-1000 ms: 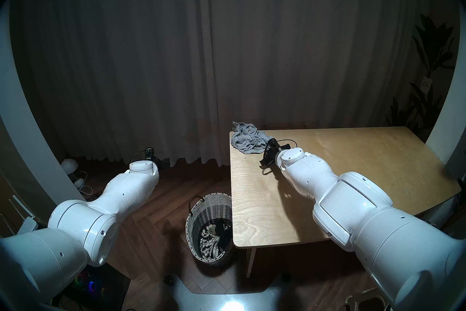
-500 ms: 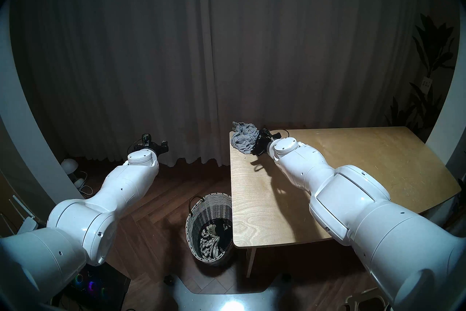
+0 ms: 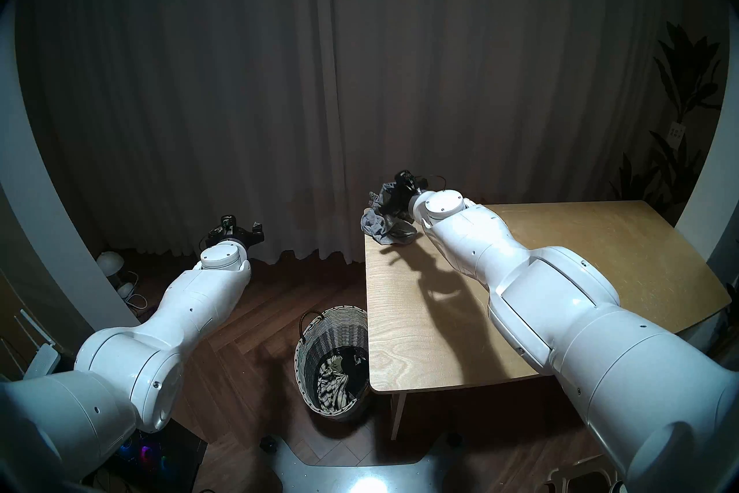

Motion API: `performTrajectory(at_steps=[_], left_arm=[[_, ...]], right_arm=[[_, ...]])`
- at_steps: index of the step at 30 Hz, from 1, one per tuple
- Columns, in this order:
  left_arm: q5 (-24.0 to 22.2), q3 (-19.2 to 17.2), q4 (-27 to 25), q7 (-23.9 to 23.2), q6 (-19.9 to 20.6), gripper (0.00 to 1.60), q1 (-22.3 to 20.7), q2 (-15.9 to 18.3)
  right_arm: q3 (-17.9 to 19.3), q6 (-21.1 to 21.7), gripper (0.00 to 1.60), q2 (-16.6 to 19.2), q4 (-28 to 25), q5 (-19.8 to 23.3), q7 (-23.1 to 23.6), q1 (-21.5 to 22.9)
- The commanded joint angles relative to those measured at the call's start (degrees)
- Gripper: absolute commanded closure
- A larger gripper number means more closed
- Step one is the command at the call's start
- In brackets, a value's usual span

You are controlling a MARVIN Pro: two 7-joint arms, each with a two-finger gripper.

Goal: Toss clothes into the laundry hamper

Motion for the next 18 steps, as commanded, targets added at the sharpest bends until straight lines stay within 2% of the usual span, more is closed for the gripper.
performTrajectory(at_steps=[1,6,10,18], left_arm=[[0.3,0.7,-1.9,-0.4,-1.8,0.00,2.4,-1.0],[0.7,1.9,-4.0,-0.9,-3.5,0.00,3.4,-2.5],[1.4,3.4,-7.5,-2.0,-5.8,0.00,2.8,-4.2],[2.4,6.7,-12.9,-5.5,-11.9,0.00,0.8,-8.2]], right_arm=[[2.4,-3.7,1.60,-2.8,-6.5,1.3,0.7,6.3],[3.9,-5.2,1.60,-4.2,-10.2,2.0,1.3,8.6],[4.8,-6.1,1.60,-4.7,-12.8,2.4,1.9,10.4],[5.1,-6.5,1.60,-5.9,-14.9,2.7,2.5,10.7]])
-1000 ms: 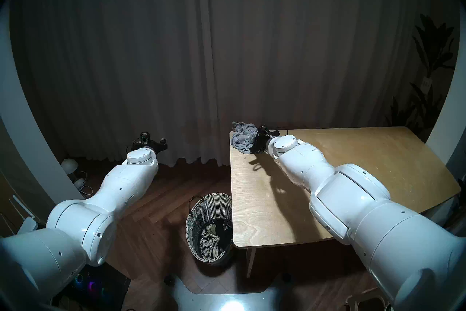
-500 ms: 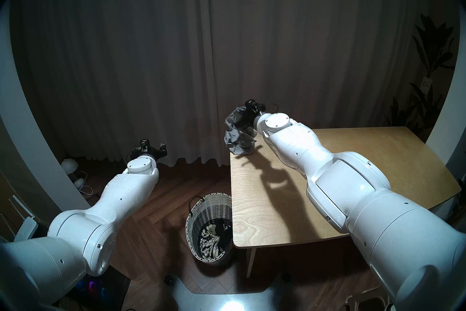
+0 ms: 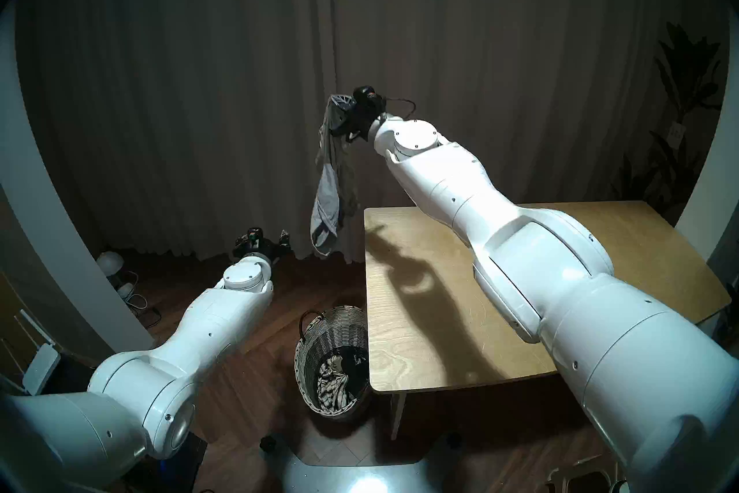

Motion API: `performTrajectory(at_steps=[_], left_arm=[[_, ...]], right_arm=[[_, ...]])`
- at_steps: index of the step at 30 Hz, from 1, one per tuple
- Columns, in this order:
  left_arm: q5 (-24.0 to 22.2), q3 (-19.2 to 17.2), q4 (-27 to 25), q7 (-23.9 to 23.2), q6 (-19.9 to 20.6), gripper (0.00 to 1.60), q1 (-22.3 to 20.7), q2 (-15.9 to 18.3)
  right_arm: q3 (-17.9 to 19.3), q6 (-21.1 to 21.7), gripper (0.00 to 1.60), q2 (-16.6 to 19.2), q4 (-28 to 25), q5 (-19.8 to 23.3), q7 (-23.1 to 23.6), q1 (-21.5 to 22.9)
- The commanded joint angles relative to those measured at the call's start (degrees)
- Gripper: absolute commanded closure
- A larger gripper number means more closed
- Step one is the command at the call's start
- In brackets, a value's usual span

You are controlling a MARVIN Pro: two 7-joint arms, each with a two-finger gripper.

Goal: Toss clothes into the laundry hamper

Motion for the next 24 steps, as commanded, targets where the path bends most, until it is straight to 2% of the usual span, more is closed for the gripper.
performTrajectory(at_steps=[1,7,15,16,17,18,22,23,24], left_arm=[[0.9,2.5,-6.7,-3.1,-6.3,0.00,-3.6,-4.5],[1.2,4.3,-10.6,-5.6,-11.1,0.00,-3.1,-5.9],[1.6,4.6,-16.8,-6.7,-18.1,0.00,-0.1,-4.0],[1.6,4.4,-17.6,-6.7,-19.0,0.30,0.4,-3.6],[1.6,4.3,-19.0,-6.7,-19.8,1.34,1.1,-3.2],[1.7,4.1,-19.1,-6.6,-20.8,1.60,1.5,-2.9],[2.2,3.5,-23.8,-6.6,-23.5,1.60,4.4,-1.2],[2.3,3.3,-21.2,-6.7,-23.2,1.60,3.7,-1.3],[2.3,3.1,-23.5,-6.7,-25.1,1.60,4.9,-0.7]], right_arm=[[0.7,-1.3,1.60,-1.9,-3.1,0.4,0.0,2.9],[-0.1,-0.7,1.60,-3.2,-2.4,0.1,0.1,1.9],[-1.5,-0.8,1.60,-5.0,-1.9,-0.2,0.0,0.7],[-1.7,-0.8,1.60,-5.0,-1.9,-0.2,-0.1,0.6],[-1.9,-0.8,1.60,-5.1,-1.9,-0.2,-0.2,0.5],[-2.0,-0.9,1.60,-5.0,-1.8,-0.2,-0.3,0.4],[-2.4,-1.1,1.60,-4.7,-1.7,-0.2,-0.8,0.2],[-2.5,-1.2,1.60,-4.6,-1.7,-0.2,-1.0,0.2],[-2.5,-1.3,1.60,-4.5,-1.7,-0.2,-1.1,0.2]])
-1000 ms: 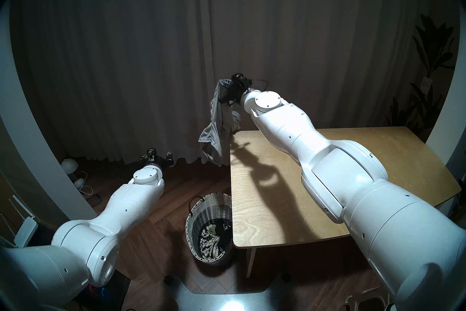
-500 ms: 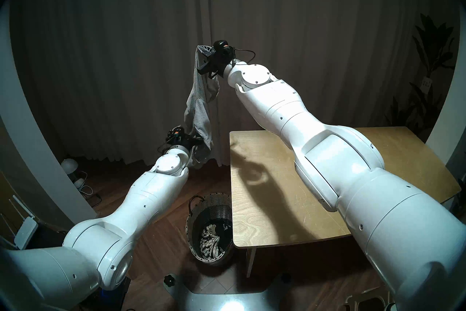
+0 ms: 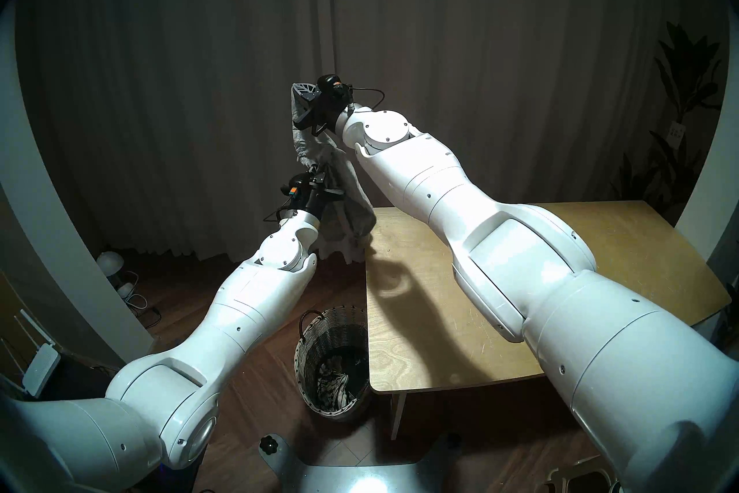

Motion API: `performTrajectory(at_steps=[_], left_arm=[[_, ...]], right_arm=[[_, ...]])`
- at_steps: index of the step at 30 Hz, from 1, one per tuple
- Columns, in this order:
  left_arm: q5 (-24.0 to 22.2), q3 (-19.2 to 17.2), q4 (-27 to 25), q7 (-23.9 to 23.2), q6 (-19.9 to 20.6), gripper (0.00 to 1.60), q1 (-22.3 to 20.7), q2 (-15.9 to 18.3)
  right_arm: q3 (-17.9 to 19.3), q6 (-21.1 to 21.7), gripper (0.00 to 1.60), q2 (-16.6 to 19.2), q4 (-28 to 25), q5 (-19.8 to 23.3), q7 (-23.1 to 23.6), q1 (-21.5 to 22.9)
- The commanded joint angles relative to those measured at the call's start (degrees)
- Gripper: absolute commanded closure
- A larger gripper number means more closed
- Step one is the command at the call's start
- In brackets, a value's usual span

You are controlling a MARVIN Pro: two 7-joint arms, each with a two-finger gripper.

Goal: Toss clothes into the laundry hamper

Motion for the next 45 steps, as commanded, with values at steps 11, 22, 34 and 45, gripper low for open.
performTrajectory(at_steps=[11,22,34,45], left_arm=[[2.6,-5.6,-12.4,0.7,-9.5,1.60,7.5,9.5],[3.1,-6.7,-19.7,0.1,-6.9,1.60,14.1,13.0],[2.9,-3.9,-13.1,-2.2,0.9,1.60,15.1,12.8],[2.8,-2.2,-2.7,-4.3,8.9,1.60,8.5,9.4]], right_arm=[[-0.2,-3.2,0.03,5.1,-0.3,-1.8,-0.9,-1.9],[3.5,-5.9,0.00,13.3,3.4,-4.7,-2.4,-4.5],[11.6,-9.6,0.00,21.1,10.6,-5.3,-3.2,-7.6],[14.2,-13.6,0.00,28.4,8.8,-4.1,-2.3,-12.2]])
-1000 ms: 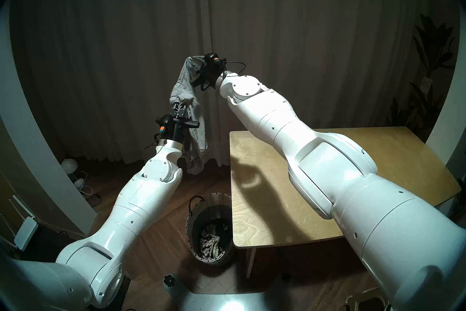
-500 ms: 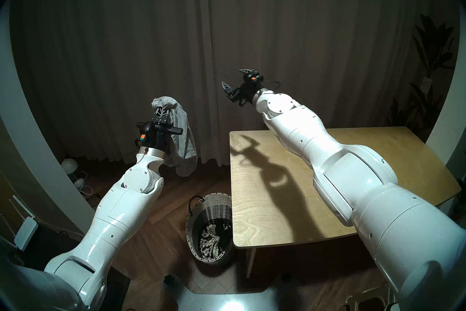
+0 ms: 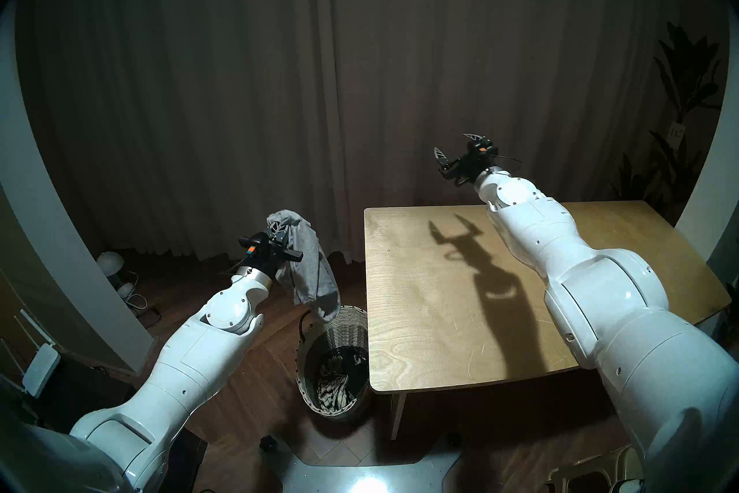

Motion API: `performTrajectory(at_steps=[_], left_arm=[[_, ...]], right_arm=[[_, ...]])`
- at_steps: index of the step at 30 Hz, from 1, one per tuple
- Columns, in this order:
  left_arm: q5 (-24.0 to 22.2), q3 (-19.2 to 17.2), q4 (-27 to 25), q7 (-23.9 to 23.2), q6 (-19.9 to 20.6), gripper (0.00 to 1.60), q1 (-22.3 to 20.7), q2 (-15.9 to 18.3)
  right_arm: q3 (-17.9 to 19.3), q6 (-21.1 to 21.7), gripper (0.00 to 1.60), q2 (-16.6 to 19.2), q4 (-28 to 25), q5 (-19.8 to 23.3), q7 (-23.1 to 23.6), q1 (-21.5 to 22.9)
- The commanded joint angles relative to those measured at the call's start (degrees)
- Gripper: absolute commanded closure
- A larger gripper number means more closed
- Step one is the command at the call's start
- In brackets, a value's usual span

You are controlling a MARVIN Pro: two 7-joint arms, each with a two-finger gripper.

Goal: Toss clothes into the laundry hamper

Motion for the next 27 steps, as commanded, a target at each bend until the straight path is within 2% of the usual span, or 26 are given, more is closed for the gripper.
performTrajectory(at_steps=[1,7,10,17,22,27], left_arm=[[-0.3,0.0,2.8,-1.2,3.1,1.60,-6.3,-2.7],[-0.5,0.9,6.7,-2.6,6.1,1.60,-8.1,-5.1],[-0.8,1.6,10.2,-3.5,7.4,1.60,-10.6,-6.0],[-1.2,1.1,15.7,-5.9,8.7,1.60,-13.4,-7.2],[-2.1,1.3,21.4,-8.1,7.5,1.60,-15.9,-8.0],[-2.7,1.9,23.5,-10.3,5.3,1.60,-15.2,-10.2]], right_arm=[[2.2,-2.8,0.00,5.6,-2.1,1.5,0.6,-2.0],[3.9,-3.1,0.00,8.3,-2.0,2.9,1.3,-5.7],[4.6,-3.4,0.00,9.0,-2.4,3.6,1.9,-7.2],[5.9,-4.0,0.00,10.1,-4.3,5.1,3.4,-9.8],[6.7,-3.9,0.00,10.9,-6.1,6.1,4.1,-11.6],[7.7,-2.1,0.00,11.5,-7.7,7.4,4.1,-14.1]])
